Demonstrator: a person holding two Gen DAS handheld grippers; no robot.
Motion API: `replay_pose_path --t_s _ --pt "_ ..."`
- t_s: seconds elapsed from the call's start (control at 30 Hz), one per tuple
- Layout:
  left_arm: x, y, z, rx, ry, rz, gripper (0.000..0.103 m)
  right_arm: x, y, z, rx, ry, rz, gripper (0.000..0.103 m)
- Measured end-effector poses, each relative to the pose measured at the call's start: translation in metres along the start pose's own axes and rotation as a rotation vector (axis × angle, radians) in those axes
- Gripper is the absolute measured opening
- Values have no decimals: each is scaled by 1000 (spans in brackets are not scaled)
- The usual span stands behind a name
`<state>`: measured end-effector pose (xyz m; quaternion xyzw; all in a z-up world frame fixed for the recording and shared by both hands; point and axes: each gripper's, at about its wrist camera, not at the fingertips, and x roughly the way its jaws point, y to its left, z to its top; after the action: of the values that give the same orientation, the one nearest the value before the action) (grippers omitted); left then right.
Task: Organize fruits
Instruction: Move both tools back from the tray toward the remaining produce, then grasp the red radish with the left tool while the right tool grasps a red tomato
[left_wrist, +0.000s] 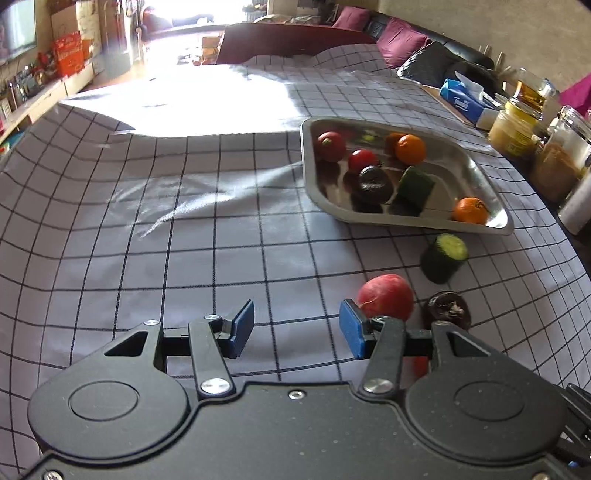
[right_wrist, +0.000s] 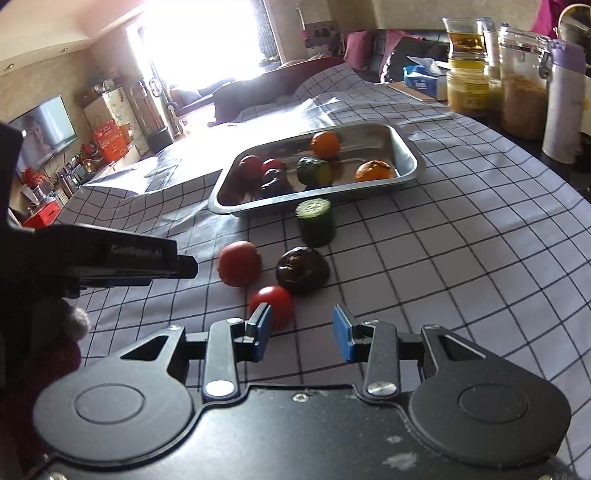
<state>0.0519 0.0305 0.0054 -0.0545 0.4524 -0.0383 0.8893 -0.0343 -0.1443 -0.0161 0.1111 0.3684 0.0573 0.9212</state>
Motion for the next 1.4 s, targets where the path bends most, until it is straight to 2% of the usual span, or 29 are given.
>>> replay_pose_path --t_s 0.27,0.4,0.63,0.73,0.77,0.93,1.13,1.3,1.4 --pt "5 19 0 -61 25 -23 57 16 20 -2 -46 -3 -10 41" --pt "5 17 0 -51 21 -32 57 29 26 -3 -68 7 -50 41" --pt "8 10 1 -28 25 -64 57 38 28 -5 -89 12 -61 43" --pt "7 6 1 -14 17 -71 57 38 24 -5 -82 19 -41 33" --pt "6 5 1 -8 15 -74 57 37 22 -5 -76 19 -39 33" --pt "1 -7 0 41 -6 -90 57 27 11 -6 -59 -2 -50 33" --pt "-6 -30 -1 168 -54 -96 58 10 -9 -4 -20 -27 -60 33" --pt "-1 -47 -4 287 -36 -115 59 -1 -23 0 9 -56 -73 33" --pt "7 -51 -1 312 -9 -116 59 -2 -29 3 22 -61 -70 33"
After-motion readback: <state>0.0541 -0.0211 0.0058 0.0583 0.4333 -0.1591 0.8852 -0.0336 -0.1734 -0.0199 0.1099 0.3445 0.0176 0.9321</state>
